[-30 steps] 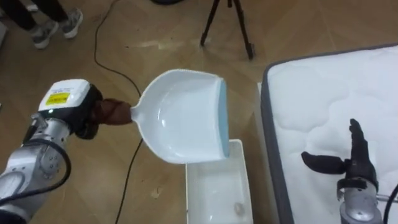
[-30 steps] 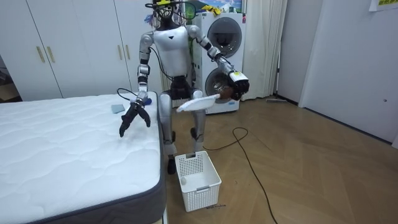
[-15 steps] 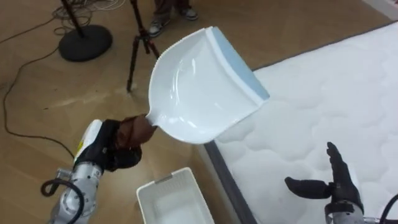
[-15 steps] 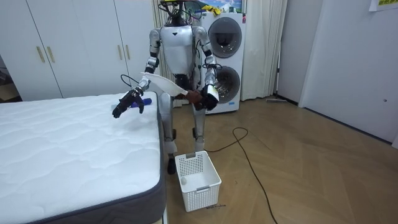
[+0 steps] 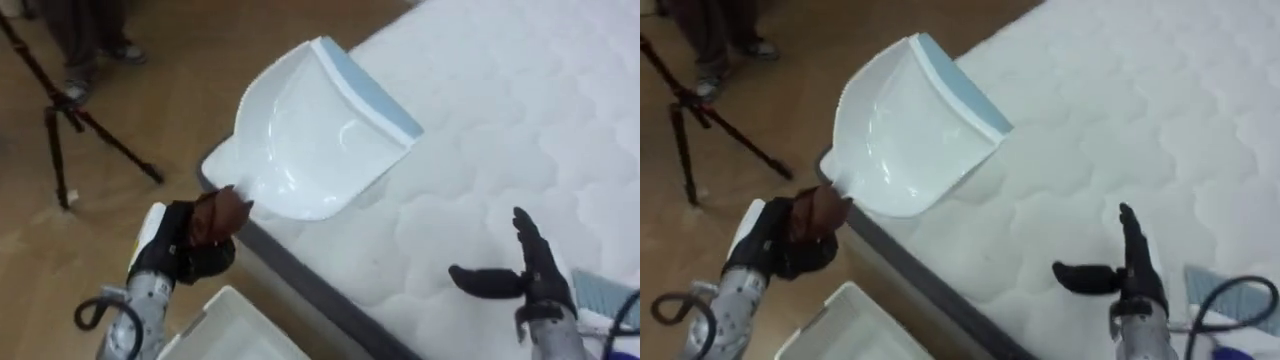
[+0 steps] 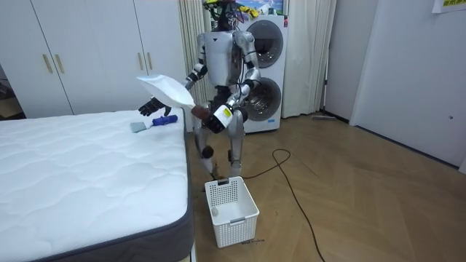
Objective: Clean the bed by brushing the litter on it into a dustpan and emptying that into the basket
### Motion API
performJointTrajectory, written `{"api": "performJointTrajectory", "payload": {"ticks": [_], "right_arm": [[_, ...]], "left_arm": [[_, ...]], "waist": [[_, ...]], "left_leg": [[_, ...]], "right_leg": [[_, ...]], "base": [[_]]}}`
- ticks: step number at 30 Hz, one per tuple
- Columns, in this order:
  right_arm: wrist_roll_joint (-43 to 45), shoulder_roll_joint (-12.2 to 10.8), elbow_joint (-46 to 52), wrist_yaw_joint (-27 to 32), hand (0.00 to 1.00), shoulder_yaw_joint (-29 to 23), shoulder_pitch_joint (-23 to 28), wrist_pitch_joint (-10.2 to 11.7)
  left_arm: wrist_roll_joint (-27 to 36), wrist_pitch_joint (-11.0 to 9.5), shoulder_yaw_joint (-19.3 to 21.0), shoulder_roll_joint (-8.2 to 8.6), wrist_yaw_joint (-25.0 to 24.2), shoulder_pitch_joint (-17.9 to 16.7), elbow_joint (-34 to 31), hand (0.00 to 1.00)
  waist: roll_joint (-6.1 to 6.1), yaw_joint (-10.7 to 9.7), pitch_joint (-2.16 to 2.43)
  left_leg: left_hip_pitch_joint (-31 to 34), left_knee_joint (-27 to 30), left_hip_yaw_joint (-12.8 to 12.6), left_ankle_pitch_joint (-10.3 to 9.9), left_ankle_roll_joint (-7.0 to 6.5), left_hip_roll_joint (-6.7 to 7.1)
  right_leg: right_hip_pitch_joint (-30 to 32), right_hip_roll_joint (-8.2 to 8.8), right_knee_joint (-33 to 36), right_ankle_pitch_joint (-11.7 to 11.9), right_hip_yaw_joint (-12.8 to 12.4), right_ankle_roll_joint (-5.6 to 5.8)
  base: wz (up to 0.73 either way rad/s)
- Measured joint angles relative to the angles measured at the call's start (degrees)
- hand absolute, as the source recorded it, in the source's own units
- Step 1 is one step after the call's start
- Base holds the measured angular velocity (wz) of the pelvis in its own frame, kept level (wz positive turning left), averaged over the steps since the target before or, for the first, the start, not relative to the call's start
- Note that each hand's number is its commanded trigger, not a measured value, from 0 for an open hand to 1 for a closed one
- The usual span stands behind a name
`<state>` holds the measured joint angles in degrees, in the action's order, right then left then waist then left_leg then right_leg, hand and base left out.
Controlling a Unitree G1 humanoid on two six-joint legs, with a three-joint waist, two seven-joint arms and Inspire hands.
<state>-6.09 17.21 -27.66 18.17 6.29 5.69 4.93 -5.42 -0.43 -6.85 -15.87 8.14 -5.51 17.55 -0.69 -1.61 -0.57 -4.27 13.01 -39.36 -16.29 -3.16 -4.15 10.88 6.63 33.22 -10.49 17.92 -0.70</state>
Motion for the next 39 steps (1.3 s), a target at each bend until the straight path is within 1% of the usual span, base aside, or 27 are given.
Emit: {"api": "performJointTrajectory", "payload": {"ticks": [1, 2, 3, 4, 5, 6, 7, 8, 11, 12, 14, 16, 17, 19, 23, 26, 27, 28, 29, 30, 31, 32, 33, 34, 35, 37, 39], "right_arm": [[0.1, 0.0, 0.0, -0.1, 0.0, 0.0, -0.3, 0.1], [0.1, -0.1, 0.0, -0.1, 0.0, 0.0, -0.2, 0.4], [0.1, -0.2, 0.0, -0.1, 0.0, 0.0, -0.1, 0.5], [0.1, -0.2, -0.2, -0.4, 0.0, 0.0, 0.0, 0.5], [0.3, -0.3, -0.5, -1.1, 0.0, 0.0, -0.1, 0.5], [1.0, -0.4, -0.6, -1.6, 0.0, 0.0, -0.2, 0.5], [2.2, -0.7, -0.6, -2.6, 0.0, 0.0, -0.3, 0.5], [2.6, -1.3, -0.7, -3.2, 0.0, -0.2, -0.1, 0.5], [1.8, -2.0, -0.7, -4.6, 0.0, -0.3, -0.1, 0.4], [1.8, -2.0, -0.7, -4.6, 0.0, -0.4, -0.1, 0.4], [1.8, -2.2, -0.7, -4.5, 0.0, -0.9, 0.1, 0.5], [1.8, -2.2, -0.7, -4.5, 0.0, -0.9, 0.1, 0.5], [1.8, -2.2, -0.7, -4.4, 0.0, -0.9, 0.2, 0.5], [1.8, -2.3, -0.7, -4.4, 0.0, -0.9, 0.2, 0.6], [1.9, -2.9, -0.7, -4.6, 0.0, -1.0, 0.3, 0.6], [2.3, -3.0, -0.7, -5.3, 0.0, -1.3, 0.3, 0.5], [2.4, -3.1, -0.7, -5.4, 0.0, -1.3, 0.4, 0.5], [3.0, -3.6, -0.6, -5.9, 0.0, -1.3, 0.7, 0.5], [4.1, -4.5, -0.6, -6.5, 0.0, -1.2, 0.7, 0.4], [4.4, -4.8, -0.4, -6.8, 0.0, -1.2, 0.7, 0.4], [4.4, -5.2, 0.1, -7.5, 0.0, -0.6, 0.8, 0.4], [4.4, -5.2, 1.3, -8.2, 0.0, -0.1, 1.2, 0.4], [4.3, -5.1, 1.7, -8.5, 0.0, 0.3, 1.3, 0.4], [4.3, -5.1, 1.8, -8.8, 0.0, 0.9, 1.3, 0.3], [4.3, -5.1, 1.7, -8.9, 0.0, 1.4, 1.5, 0.0], [4.3, -5.2, 1.7, -8.8, 0.0, 1.4, 2.1, 0.0], [4.4, -5.2, 1.5, -8.3, 0.0, 1.4, 2.5, 0.0]], "left_arm": [[2.1, 0.0, 0.2, -0.09, 0.0, -0.4, 0.0, 1.0], [3.7, 0.0, 0.4, -0.27, 0.0, -0.8, 0.1, 1.0], [3.9, 0.0, 0.6, -0.32, 0.0, -0.9, 0.1, 1.0], [4.9, 0.1, 1.0, -0.36, -0.1, -1.0, 0.1, 1.0], [5.1, 0.1, 1.3, -0.35, -0.2, -1.2, 0.2, 1.0], [5.2, 0.0, 1.6, -0.32, -0.3, -1.4, 0.3, 1.0], [5.2, 0.0, 2.3, -0.01, -0.7, -1.4, 1.0, 1.0], [5.2, 0.0, 2.4, -0.01, -1.2, -1.5, 1.6, 1.0], [5.2, 0.1, 2.2, 0.63, -2.7, -1.5, 1.6, 1.0], [5.2, 0.1, 2.1, 1.03, -2.8, -1.5, 1.6, 1.0], [5.4, 0.1, 2.1, 2.08, -3.5, -1.6, 1.7, 1.0], [5.5, 0.1, 1.6, 2.07, -3.9, -1.7, 1.7, 1.0], [5.5, 0.1, 1.3, 2.08, -4.0, -1.7, 1.7, 1.0], [5.7, 0.1, 1.1, 2.07, -4.5, -1.7, 1.8, 1.0], [5.7, 0.5, 1.0, 1.91, -5.6, -1.9, 3.0, 1.0], [5.7, 1.1, 0.9, 2.0, -6.5, -1.9, 3.1, 1.0], [5.7, 1.2, 0.9, 2.0, -6.5, -1.9, 3.2, 1.0], [5.7, 1.3, 1.0, 1.94, -6.4, -1.9, 3.8, 1.0], [5.7, 1.7, 1.1, 1.92, -6.0, -2.6, 4.0, 1.0], [5.7, 1.8, 1.1, 1.91, -5.8, -3.2, 4.0, 1.0], [5.7, 1.8, 1.1, 1.91, -5.7, -4.4, 3.9, 0.87], [5.7, 1.8, 1.1, 1.94, -5.6, -5.4, 3.9, 0.62], [5.7, 1.8, 1.1, 1.97, -5.6, -5.9, 3.8, 0.4], [5.7, 1.8, 1.1, 1.95, -5.6, -7.0, 3.7, 0.0], [5.7, 1.8, 1.4, 1.92, -5.9, -7.6, 3.6, 0.0], [5.7, 1.8, 1.5, 1.94, -5.9, -7.7, 3.5, 0.0], [5.7, 1.7, 1.5, 1.93, -5.8, -7.8, 2.4, 0.0]], "waist": [[-0.03, 0.8, 0.02], [-0.17, 1.5, 0.11], [-0.35, 1.5, 0.06], [-0.82, 1.6, -0.23], [-0.97, 2.1, -0.3], [-0.97, 2.2, -0.29], [-0.72, 1.8, -0.26], [-0.6, 1.1, -0.23], [-0.91, -1.6, -0.07], [-0.91, -1.8, -0.07], [-0.81, -2.2, 0.21], [-0.53, -2.9, 0.51], [-0.23, -2.9, 0.88], [0.01, -3.0, 1.08], [0.36, -3.3, 0.98], [0.8, -3.6, 0.7], [0.83, -3.5, 0.71], [0.8, -2.9, 0.7], [0.79, -2.2, 0.69], [0.86, -1.8, 0.67], [1.03, -0.9, 0.65], [1.25, 0.0, 0.7], [1.34, 0.4, 0.66], [1.54, 0.6, 0.66], [1.61, 0.4, 0.66], [1.51, 0.0, 0.59], [1.74, -0.2, 0.5]], "left_leg": [[-0.2, 0.1, -3.1, 0.0, -0.02, 0.0], [-0.4, 0.4, -5.0, -0.1, -0.09, 0.0], [-0.4, 0.8, -5.9, -0.1, -0.08, 0.02], [-0.3, 1.5, -6.4, -0.1, -0.07, 0.03], [0.1, 1.9, -5.4, 0.0, -0.02, -0.01], [0.5, 2.1, -4.2, 0.0, 0.11, -0.04], [1.1, 2.4, -2.5, 0.2, 0.42, -0.42], [1.1, 2.4, -2.1, 0.3, 0.61, -0.66], [1.7, 2.2, -2.2, 0.4, 1.15, -1.31], [1.7, 2.2, -2.3, 0.4, 1.2, -1.37], [1.8, 2.3, -2.7, 0.6, 1.4, -1.61], [1.6, 2.4, -2.6, 0.7, 1.46, -1.96], [1.6, 2.5, -2.4, 0.8, 1.62, -2.07], [1.3, 2.4, -2.0, 1.0, 1.79, -2.12], [0.4, 2.3, 0.5, 1.1, 1.98, -2.21], [0.3, 2.1, 0.6, 1.2, 2.13, -2.24], [0.2, 2.0, 0.5, 1.2, 2.21, -2.2], [-0.2, 1.7, 0.9, 1.3, 2.33, -2.07], [-0.5, 1.8, 5.3, 1.3, 2.35, -1.68], [-0.7, 1.8, 8.6, 1.3, 2.35, -1.08], [-1.2, 1.8, 16.1, 1.3, 2.35, -0.29], [-1.6, 1.7, 22.4, 1.3, 2.35, 0.43], [-1.9, 1.7, 24.4, 1.3, 2.35, 0.76], [-2.6, 1.6, 27.3, 1.2, 2.4, 1.03], [-3.3, 1.6, 29.0, 1.2, 2.46, 1.19], [-4.5, 1.1, 29.3, 1.2, 2.46, 1.35], [-5.4, 0.1, 29.2, 1.2, 2.5, 1.36]], "right_leg": [[-2.0, 1.65, 0.4, -1.4, 0.2, 1.27], [-3.5, 2.89, -0.2, -2.4, 0.3, 2.5], [-4.1, 3.16, -1.4, -2.8, 0.3, 2.76], [-4.1, 2.68, -4.6, -3.1, 0.0, 2.89], [-4.1, 1.86, -7.2, -3.1, -0.6, 2.78], [-4.3, 1.56, -8.4, -3.0, -0.6, 2.64], [-4.8, 0.96, -10.5, -2.2, -0.2, 1.56], [-4.9, 0.52, -11.1, -1.7, -0.1, 1.16], [-4.5, -0.28, -11.9, -1.2, -0.2, 0.62], [-4.3, -0.41, -12.2, -1.2, -0.3, 0.57], [-4.1, -0.87, -12.9, -0.8, -0.7, 0.16], [-4.7, -1.34, -14.0, -0.3, -0.6, 0.07], [-5.1, -1.73, -14.8, 0.2, -0.7, 0.01], [-5.3, -1.93, -14.9, 0.7, -0.6, -0.02], [-7.1, -2.68, -16.2, 0.8, -0.6, -0.07], [-7.1, -2.91, -16.5, 0.8, -0.8, -0.11], [-6.9, -3.03, -16.4, 0.8, -1.1, -0.12], [-6.8, -3.57, -16.4, 0.9, -2.5, -0.17], [-6.7, -4.26, -16.5, 1.0, -4.6, -0.4], [-6.6, -4.81, -16.5, 1.1, -5.8, -0.54], [-6.3, -5.83, -16.5, 1.3, -8.6, -0.79], [-5.8, -6.82, -16.4, 1.4, -12.0, -0.93], [-5.8, -7.13, -16.5, 1.4, -13.4, -1.03], [-5.8, -7.95, -16.4, 1.9, -15.9, -1.25], [-5.8, -8.82, -16.1, 2.2, -17.8, -1.28], [-5.6, -9.63, -15.5, 2.3, -19.8, -1.33], [-5.6, -10.04, -15.6, 2.3, -20.2, -1.39]], "base": [[-1.26], [-1.14], [-0.96], [-1.04], [-1.08], [-1.03], [-0.67], [-0.46], [-0.13], [-0.18], [-0.15], [0.0], [0.0], [0.0], [0.01], [0.0], [-0.24], [-0.56], [-0.74], [-1.14], [-1.37], [-1.48], [-1.49], [-1.26], [-1.1], [-0.79], [-0.63]]}}
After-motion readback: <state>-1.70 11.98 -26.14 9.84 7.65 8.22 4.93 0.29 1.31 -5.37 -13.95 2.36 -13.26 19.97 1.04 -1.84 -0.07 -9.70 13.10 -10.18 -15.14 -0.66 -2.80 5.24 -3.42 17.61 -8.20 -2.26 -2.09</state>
